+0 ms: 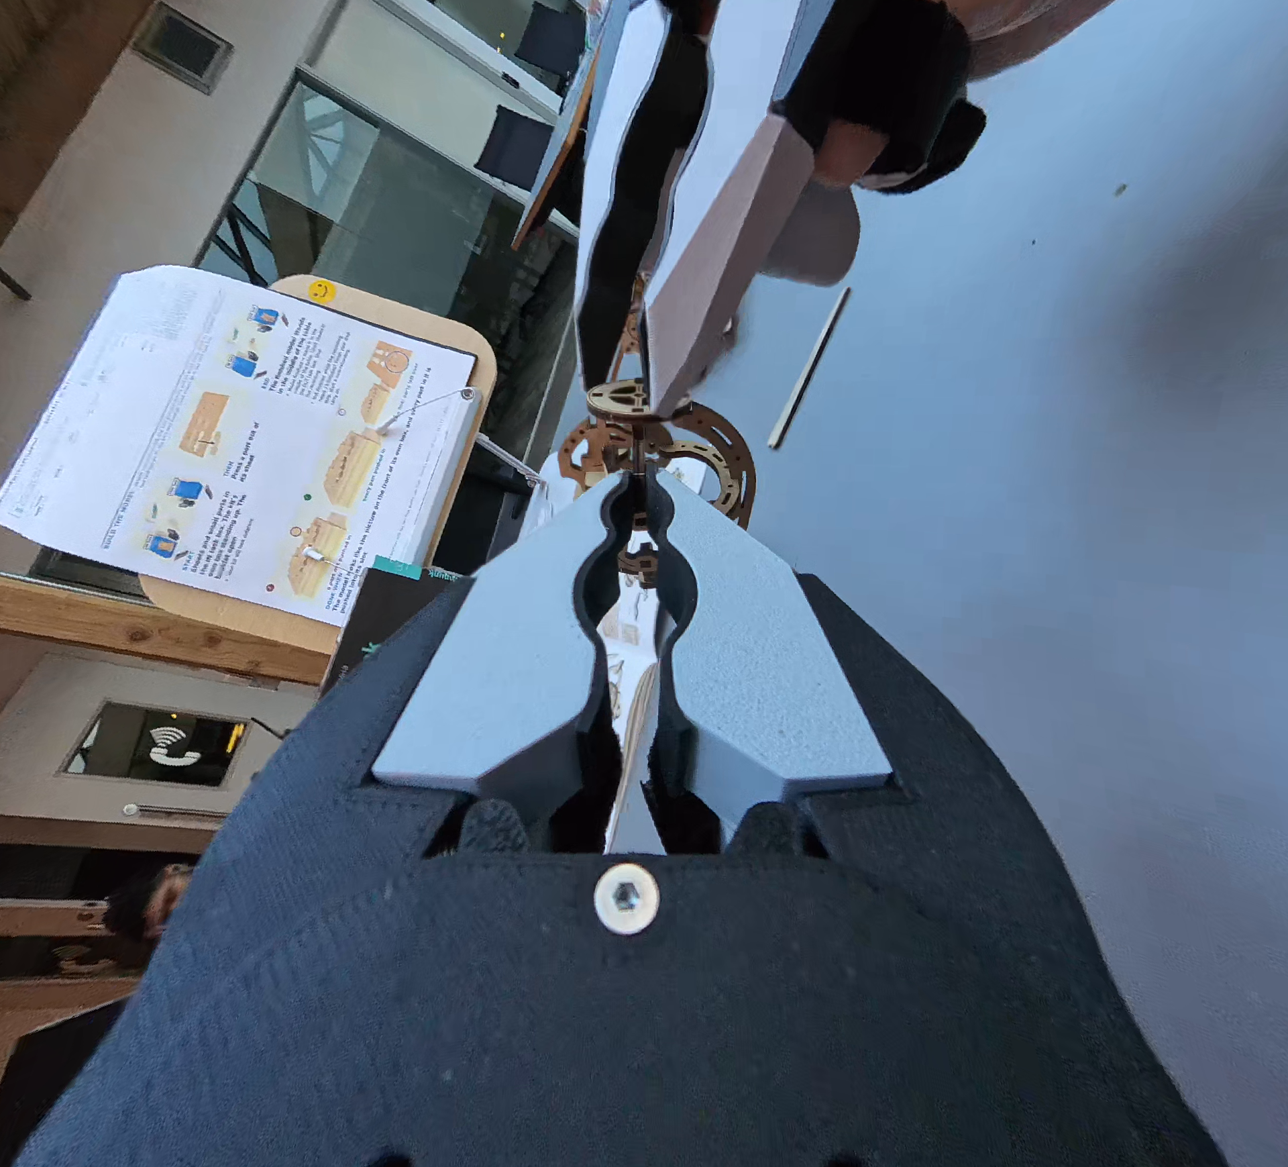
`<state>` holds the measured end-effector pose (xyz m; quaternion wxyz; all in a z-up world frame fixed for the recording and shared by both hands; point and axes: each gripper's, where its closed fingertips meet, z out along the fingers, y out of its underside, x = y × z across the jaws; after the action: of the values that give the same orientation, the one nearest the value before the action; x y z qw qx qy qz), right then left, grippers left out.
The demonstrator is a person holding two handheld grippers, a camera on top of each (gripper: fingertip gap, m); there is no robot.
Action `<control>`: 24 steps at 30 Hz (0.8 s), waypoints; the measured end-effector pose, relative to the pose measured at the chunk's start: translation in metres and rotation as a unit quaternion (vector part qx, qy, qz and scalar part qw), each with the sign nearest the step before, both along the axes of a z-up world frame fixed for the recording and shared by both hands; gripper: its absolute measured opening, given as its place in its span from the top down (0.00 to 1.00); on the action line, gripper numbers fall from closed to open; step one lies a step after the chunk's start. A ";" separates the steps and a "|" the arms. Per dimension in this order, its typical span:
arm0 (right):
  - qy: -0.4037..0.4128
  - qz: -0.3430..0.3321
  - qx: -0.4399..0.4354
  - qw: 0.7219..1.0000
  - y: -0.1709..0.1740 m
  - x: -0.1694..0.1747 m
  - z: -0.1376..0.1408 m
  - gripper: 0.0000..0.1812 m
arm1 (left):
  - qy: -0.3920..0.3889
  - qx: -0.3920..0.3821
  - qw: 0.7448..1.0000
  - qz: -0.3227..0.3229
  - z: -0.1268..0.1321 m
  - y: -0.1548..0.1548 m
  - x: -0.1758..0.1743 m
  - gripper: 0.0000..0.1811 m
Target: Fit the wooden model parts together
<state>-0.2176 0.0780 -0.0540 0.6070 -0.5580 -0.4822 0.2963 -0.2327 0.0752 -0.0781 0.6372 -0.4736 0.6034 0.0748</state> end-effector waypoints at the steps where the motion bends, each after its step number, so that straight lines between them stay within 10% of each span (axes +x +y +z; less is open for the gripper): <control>1: 0.018 0.000 -0.013 1.000 0.003 0.004 0.005 0.82 | -0.013 -0.013 1.000 0.003 0.000 0.002 -0.001 1.00; 6: 0.150 0.040 -0.175 0.972 0.018 0.023 0.020 0.71 | -0.119 -0.084 0.989 -0.009 0.016 0.003 -0.009 1.00; 13: 0.261 0.172 -0.470 0.826 0.016 0.008 0.004 0.44 | -0.206 -0.100 0.971 -0.068 0.036 -0.009 -0.006 1.00; 18: 0.239 0.191 -0.493 0.814 0.004 -0.007 -0.003 0.32 | -0.153 -0.052 0.985 -0.058 0.022 -0.011 0.003 1.00; 24: 0.221 0.184 -0.493 0.821 0.003 -0.010 -0.011 0.45 | -0.113 -0.015 0.992 -0.052 0.016 -0.013 0.012 1.00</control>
<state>-0.2275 0.0814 -0.0652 0.2753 -0.6033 -0.2178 0.7161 -0.2204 0.0618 -0.0619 0.6968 -0.4569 0.5525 -0.0215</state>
